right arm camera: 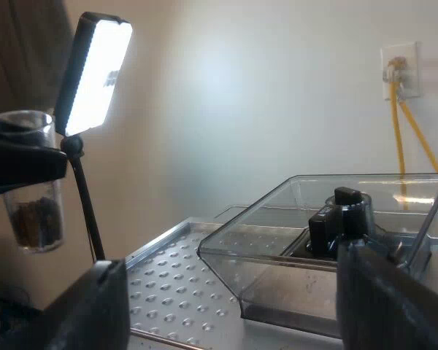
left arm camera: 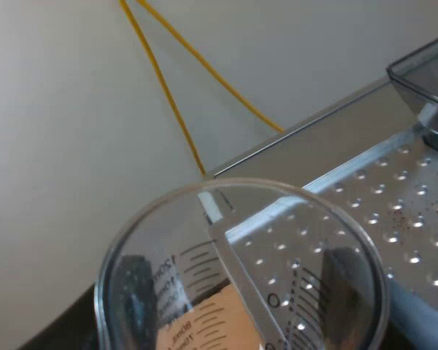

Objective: Pour the beans into the coffee machine

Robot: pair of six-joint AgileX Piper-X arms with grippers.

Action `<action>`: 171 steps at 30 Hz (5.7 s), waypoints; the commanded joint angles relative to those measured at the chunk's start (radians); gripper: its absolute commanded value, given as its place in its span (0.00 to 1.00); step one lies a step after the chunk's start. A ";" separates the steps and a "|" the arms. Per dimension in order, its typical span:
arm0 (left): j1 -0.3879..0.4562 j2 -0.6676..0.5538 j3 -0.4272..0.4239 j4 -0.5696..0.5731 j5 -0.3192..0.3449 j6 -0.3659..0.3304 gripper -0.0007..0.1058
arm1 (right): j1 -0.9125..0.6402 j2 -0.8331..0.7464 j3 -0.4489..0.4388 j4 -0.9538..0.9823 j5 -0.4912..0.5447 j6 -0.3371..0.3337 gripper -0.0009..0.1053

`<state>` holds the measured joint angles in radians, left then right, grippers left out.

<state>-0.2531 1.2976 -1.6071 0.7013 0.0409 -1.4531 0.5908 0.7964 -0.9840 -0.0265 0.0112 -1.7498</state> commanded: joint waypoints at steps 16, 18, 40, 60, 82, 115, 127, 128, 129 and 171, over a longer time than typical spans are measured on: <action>-0.078 0.092 -0.155 0.021 -0.136 0.085 0.30 | 0.002 -0.011 -0.007 -0.018 -0.011 -0.003 0.59; -0.078 0.123 -0.197 0.048 -0.136 0.085 0.30 | 0.002 -0.011 -0.007 -0.018 -0.011 -0.003 0.59; -0.206 0.318 -0.404 0.094 -0.207 0.158 0.30 | 0.002 -0.011 -0.007 -0.015 -0.011 -0.003 0.59; -0.251 0.403 -0.489 0.063 -0.306 0.368 0.30 | 0.002 -0.013 -0.007 -0.015 -0.011 -0.003 0.59; -0.290 0.430 -0.491 -0.026 -0.352 0.747 0.30 | 0.002 -0.013 -0.007 -0.015 -0.011 -0.003 0.59; -0.290 0.489 -0.491 -0.026 -0.283 1.212 0.30 | 0.002 -0.030 -0.007 0.008 -0.011 0.025 0.59; -0.290 0.502 -0.491 -0.028 -0.340 1.235 0.30 | 0.002 -0.038 -0.007 0.012 -0.011 0.025 0.59; -0.294 0.502 -0.491 -0.028 -0.347 1.237 0.30 | 0.002 -0.038 -0.007 0.012 -0.011 0.025 0.59; -0.294 0.502 -0.491 -0.028 -0.347 1.237 0.30 | 0.002 -0.038 -0.007 0.012 -0.011 0.025 0.59; -0.346 0.518 -0.491 -0.147 -0.402 1.623 0.30 | 0.002 -0.050 -0.007 0.033 -0.011 0.025 0.59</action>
<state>-0.5974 1.8219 -2.0914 0.5733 -0.3677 0.1687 0.5908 0.7559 -0.9840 0.0111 0.0085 -1.7201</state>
